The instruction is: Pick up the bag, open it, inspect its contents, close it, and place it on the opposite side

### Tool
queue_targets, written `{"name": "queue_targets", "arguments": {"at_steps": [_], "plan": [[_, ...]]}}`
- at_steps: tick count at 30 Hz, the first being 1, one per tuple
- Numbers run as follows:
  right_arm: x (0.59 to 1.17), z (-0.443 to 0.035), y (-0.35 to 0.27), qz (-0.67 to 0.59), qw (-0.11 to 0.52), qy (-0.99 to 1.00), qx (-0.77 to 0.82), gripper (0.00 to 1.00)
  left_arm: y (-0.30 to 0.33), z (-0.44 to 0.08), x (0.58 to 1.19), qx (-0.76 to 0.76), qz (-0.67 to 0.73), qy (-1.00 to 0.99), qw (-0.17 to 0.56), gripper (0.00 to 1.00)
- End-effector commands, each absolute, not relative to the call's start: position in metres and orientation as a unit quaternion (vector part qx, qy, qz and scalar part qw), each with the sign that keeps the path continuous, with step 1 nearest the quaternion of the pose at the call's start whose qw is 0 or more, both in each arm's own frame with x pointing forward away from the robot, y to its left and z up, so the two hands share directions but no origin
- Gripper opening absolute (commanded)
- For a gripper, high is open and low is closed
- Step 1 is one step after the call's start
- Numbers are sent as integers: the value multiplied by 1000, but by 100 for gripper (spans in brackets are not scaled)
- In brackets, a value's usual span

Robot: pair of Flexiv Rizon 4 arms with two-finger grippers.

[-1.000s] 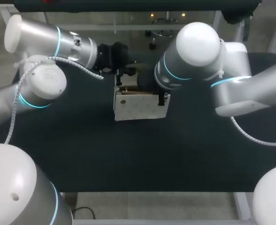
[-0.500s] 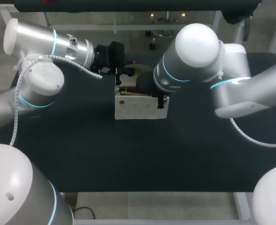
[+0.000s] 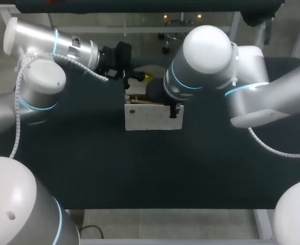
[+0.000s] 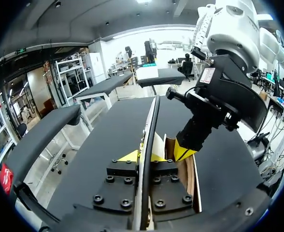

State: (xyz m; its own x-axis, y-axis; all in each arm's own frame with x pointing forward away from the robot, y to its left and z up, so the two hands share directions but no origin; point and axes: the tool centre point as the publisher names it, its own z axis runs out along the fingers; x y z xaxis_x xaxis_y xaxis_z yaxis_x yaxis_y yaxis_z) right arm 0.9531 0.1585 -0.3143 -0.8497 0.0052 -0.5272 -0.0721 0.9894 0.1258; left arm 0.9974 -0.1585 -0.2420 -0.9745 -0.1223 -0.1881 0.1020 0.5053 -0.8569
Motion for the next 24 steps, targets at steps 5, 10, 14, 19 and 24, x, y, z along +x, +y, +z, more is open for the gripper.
{"name": "queue_targets", "arguments": {"at_steps": [5, 10, 14, 19, 24], "plan": [[950, -319, 157, 67, 275, 959, -18, 0, -159, -243, 1005, -10, -506, 858, 90, 0], [954, -323, 158, 58, 265, 962, -19, 0, -157, -242, 1004, -14, -518, 852, 76, 0], [958, -324, 159, 56, 263, 963, -18, 0, -158, -241, 1002, -11, -519, 852, 71, 0], [962, -324, 161, 54, 261, 964, -21, 0, -159, -239, 1000, -5, -519, 852, 71, 0], [966, -327, 164, 52, 256, 965, -24, 0, -160, -240, 1000, -2, -518, 853, 70, 0]]}}
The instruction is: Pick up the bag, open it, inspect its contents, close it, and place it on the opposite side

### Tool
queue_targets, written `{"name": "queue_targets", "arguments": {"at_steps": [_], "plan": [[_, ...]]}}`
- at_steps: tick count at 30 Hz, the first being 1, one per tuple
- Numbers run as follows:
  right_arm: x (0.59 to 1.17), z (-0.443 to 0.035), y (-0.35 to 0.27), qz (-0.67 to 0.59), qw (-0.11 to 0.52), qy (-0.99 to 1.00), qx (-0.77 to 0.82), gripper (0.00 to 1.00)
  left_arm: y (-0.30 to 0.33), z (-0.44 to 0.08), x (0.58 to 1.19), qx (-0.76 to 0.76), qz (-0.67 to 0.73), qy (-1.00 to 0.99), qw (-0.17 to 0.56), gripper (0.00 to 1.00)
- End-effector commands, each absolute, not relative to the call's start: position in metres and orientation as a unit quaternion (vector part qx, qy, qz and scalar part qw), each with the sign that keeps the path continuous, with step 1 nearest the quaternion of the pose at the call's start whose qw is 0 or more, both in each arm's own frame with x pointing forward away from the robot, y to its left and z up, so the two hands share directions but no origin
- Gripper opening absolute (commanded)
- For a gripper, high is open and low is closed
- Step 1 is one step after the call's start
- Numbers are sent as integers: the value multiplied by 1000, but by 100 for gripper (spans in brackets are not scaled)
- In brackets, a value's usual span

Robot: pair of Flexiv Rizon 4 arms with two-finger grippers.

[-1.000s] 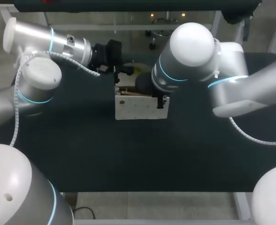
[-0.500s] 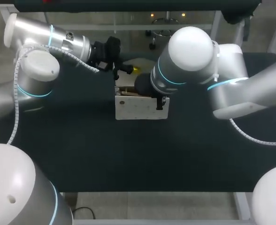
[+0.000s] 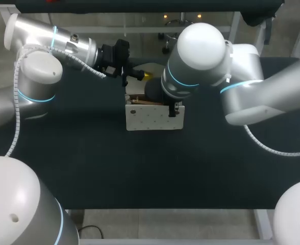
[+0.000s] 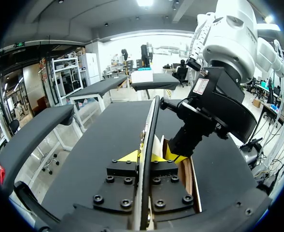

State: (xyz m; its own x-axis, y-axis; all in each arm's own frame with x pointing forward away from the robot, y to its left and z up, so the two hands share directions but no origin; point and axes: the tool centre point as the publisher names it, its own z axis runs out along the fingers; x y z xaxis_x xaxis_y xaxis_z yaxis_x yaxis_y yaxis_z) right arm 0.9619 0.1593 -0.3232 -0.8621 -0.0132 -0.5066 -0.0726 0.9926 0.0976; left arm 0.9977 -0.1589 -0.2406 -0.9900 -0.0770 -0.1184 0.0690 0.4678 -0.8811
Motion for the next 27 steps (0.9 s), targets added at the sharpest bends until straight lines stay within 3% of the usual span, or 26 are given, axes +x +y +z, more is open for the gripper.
{"name": "queue_targets", "arguments": {"at_steps": [1, 9, 11, 13, 15, 16, 17, 18, 27], "plan": [[966, -329, 164, 50, 253, 966, -24, 0, -160, -240, 1000, -1, -518, 853, 69, 0], [967, -338, 159, 40, 241, 970, -15, 0, -158, -241, 1001, -5, -521, 851, 67, 0], [966, -339, 158, 40, 239, 970, -14, 19, -158, -241, 1001, -5, -522, 850, 65, 0], [966, -339, 157, 39, 238, 970, -14, 25, -159, -241, 1001, -5, -522, 851, 65, 0], [966, -340, 156, 37, 236, 971, -14, 42, -159, -241, 1002, -4, -522, 851, 65, 0], [966, -340, 156, 37, 235, 971, -13, 66, -159, -241, 1002, -3, -522, 851, 64, 0], [966, -340, 155, 37, 234, 971, -13, 96, -159, -241, 1002, -2, -521, 851, 65, 0], [965, -340, 155, 36, 233, 972, -13, 100, -159, -241, 1002, -1, -521, 851, 65, 0], [963, -344, 155, 35, 224, 974, -16, 100, -159, -242, 1001, 7, -521, 851, 64, 0]]}}
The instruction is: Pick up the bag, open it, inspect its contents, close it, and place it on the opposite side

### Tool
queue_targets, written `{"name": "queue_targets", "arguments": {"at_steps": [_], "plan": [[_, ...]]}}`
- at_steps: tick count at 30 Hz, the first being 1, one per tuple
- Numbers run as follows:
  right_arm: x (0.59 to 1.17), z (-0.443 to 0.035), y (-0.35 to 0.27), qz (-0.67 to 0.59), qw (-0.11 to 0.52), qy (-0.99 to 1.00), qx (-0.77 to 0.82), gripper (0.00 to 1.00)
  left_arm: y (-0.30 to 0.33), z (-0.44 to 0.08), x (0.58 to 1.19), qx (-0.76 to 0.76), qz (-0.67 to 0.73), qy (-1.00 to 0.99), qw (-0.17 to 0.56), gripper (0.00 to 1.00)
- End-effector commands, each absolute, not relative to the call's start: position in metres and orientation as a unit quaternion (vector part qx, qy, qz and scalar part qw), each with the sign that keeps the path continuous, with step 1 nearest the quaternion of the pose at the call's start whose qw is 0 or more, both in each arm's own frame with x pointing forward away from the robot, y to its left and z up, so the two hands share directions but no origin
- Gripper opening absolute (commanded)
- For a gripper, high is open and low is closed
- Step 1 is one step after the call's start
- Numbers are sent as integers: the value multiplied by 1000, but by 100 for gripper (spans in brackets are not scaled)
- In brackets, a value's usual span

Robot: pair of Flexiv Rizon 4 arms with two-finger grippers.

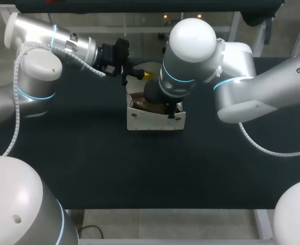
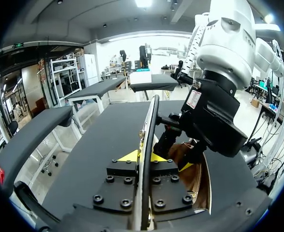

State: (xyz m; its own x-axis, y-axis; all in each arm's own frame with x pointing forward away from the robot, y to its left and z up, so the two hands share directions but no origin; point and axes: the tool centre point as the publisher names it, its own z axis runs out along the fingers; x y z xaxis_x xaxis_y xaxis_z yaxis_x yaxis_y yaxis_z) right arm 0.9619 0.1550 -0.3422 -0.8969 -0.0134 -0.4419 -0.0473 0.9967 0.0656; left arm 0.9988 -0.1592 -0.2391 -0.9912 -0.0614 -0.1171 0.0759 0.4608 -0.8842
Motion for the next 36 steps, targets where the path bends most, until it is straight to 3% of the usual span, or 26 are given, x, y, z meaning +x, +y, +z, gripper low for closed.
{"name": "queue_targets", "arguments": {"at_steps": [1, 36], "plan": [[963, -344, 155, 35, 224, 974, -16, 100, -159, -242, 1001, 8, -521, 851, 64, 0], [962, -341, 158, 34, 229, 973, -16, 100, -159, -242, 1001, 8, -521, 851, 64, 0]]}}
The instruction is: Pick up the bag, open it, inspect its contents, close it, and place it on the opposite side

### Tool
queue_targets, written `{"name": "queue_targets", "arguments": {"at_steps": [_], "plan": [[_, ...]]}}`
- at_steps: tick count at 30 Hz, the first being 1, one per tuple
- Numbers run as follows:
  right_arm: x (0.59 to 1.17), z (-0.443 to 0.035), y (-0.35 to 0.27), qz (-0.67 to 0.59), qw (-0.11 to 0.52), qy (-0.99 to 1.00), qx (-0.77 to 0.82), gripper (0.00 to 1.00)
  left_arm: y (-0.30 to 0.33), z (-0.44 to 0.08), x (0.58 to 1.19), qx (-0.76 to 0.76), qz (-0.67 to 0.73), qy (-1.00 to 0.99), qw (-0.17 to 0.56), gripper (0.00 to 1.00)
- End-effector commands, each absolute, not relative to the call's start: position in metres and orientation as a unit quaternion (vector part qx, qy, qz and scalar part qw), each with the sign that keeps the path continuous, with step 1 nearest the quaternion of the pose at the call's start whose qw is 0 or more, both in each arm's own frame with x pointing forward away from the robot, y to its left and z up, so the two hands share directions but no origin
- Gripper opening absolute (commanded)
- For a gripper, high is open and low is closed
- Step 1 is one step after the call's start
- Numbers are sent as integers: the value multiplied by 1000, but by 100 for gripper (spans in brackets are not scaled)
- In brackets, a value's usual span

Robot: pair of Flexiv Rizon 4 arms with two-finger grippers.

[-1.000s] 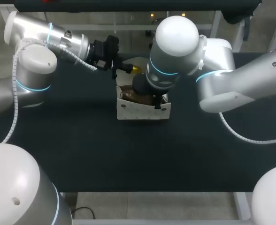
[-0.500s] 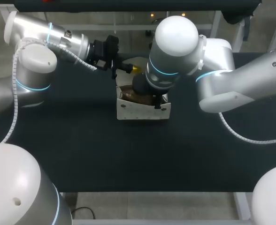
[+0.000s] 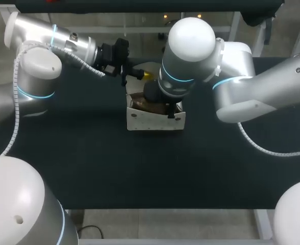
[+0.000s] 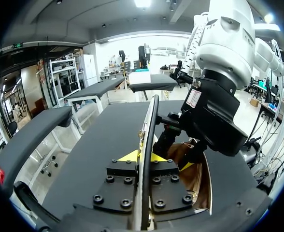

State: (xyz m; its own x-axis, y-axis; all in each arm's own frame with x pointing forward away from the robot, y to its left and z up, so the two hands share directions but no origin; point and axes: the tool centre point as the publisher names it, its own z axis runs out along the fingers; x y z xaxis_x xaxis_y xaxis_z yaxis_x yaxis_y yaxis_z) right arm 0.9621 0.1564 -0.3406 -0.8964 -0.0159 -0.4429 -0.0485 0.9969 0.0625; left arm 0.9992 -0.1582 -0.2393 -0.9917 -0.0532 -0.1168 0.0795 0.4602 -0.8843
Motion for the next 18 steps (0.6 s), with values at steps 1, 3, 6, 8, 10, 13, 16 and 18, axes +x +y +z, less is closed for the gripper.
{"name": "queue_targets", "arguments": {"at_steps": [1, 3, 6, 8, 10, 13, 16, 18], "plan": [[962, -341, 159, 34, 229, 973, -16, 100, -159, -242, 1001, 8, -521, 851, 64, 0], [963, -340, 159, 34, 230, 972, -16, 100, -159, -242, 1001, 8, -521, 851, 64, 0], [963, -339, 159, 35, 232, 972, -15, 35, -159, -242, 1001, 8, -521, 851, 64, 0], [964, -338, 160, 35, 234, 972, -13, 5, -159, -242, 1001, 8, -521, 851, 64, 0], [964, -336, 160, 36, 239, 970, -10, 0, -159, -242, 1001, 8, -521, 851, 64, 0], [964, -330, 160, 37, 248, 968, -9, 0, -159, -242, 1001, 8, -521, 851, 64, 0], [963, -321, 161, 39, 261, 965, -7, 0, -159, -242, 1001, 8, -521, 851, 64, 0], [962, -313, 160, 40, 273, 961, -4, 0, -159, -242, 1001, 8, -521, 851, 64, 0]]}}
